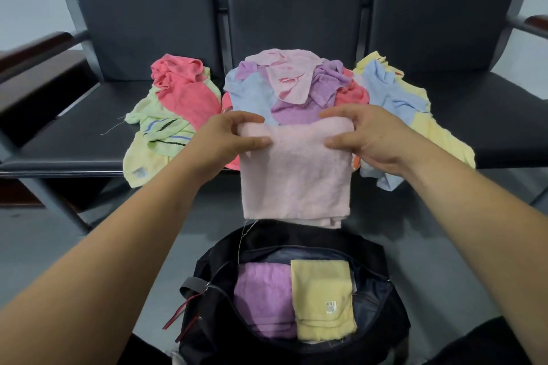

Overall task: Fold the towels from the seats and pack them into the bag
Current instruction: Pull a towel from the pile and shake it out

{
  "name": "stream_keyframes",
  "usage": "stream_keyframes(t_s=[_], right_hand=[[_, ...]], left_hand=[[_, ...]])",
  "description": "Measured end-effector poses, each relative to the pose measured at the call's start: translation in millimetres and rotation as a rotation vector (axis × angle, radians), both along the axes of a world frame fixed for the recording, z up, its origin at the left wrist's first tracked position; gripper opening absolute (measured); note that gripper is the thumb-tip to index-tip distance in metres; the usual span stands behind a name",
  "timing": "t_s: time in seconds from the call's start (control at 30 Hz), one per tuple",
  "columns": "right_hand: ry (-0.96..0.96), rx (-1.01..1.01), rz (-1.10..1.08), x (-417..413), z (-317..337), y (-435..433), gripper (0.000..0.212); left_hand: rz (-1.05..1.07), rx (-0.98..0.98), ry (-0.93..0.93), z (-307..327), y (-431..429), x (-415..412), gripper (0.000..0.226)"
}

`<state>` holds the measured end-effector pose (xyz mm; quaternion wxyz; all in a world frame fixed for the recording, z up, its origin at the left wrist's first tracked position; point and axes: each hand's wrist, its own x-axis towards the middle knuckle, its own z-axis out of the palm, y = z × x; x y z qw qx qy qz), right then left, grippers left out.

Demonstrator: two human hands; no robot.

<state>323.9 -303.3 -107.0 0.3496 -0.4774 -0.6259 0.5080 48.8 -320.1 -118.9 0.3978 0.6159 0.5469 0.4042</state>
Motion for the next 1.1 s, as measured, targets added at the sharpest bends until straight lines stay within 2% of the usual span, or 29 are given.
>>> stream_keyframes(t_s=[0.07, 0.1, 0.17, 0.27, 0.4, 0.5, 0.6, 0.67, 0.77, 0.9, 1.03, 1.1], right_hand=[[-0.379, 0.184, -0.062, -0.2, -3.5, -0.1, 0.044], [-0.472, 0.255, -0.090, -1.5, -5.1, -0.8, 0.038], [-0.531, 0.359, -0.129, -4.5, -6.7, -2.4, 0.020], [-0.406, 0.385, -0.175, -5.2, -12.6, 3.8, 0.008], [0.020, 0.153, -0.213, -10.5, -32.5, 12.7, 0.007], [0.284, -0.057, -0.252, -19.0, -67.2, 18.4, 0.006], [0.302, -0.163, -0.239, -27.4, -112.1, 17.9, 0.008], [0.243, -0.293, -0.165, -28.8, -144.0, 8.6, 0.008], [0.035, -0.449, -0.062, -25.0, -192.9, -4.7, 0.003], [-0.136, -0.596, -0.060, -28.9, -255.3, -11.4, 0.002], [-0.305, -0.786, 0.009, -40.7, -312.6, -16.4, 0.015], [-0.349, -0.890, 0.055, -47.3, -339.3, -17.0, 0.013]], left_hand=[[-0.009, 0.058, 0.185, -2.0, 0.5, -1.0, 0.046], [0.008, 0.099, 0.271, -3.8, 0.9, 0.3, 0.041], [0.054, 0.174, 0.369, -8.0, 1.3, 4.1, 0.033], [0.114, 0.263, 0.408, -13.6, 3.2, 7.8, 0.026], [0.144, 0.304, 0.278, -23.7, 11.0, 3.3, 0.016], [0.029, 0.146, 0.049, -45.5, 9.0, -1.0, 0.015], [0.019, 0.008, 0.042, -83.0, -1.9, -1.4, 0.021], [-0.006, -0.105, 0.048, -115.4, -9.9, -6.8, 0.028], [-0.078, -0.324, 0.054, -168.2, -19.4, -21.9, 0.025], [-0.151, -0.581, 0.096, -230.7, -29.1, -31.2, 0.018], [-0.214, -0.739, 0.185, -287.1, -34.3, -32.3, 0.016], [-0.240, -0.835, 0.220, -313.4, -31.9, -33.5, 0.030]])
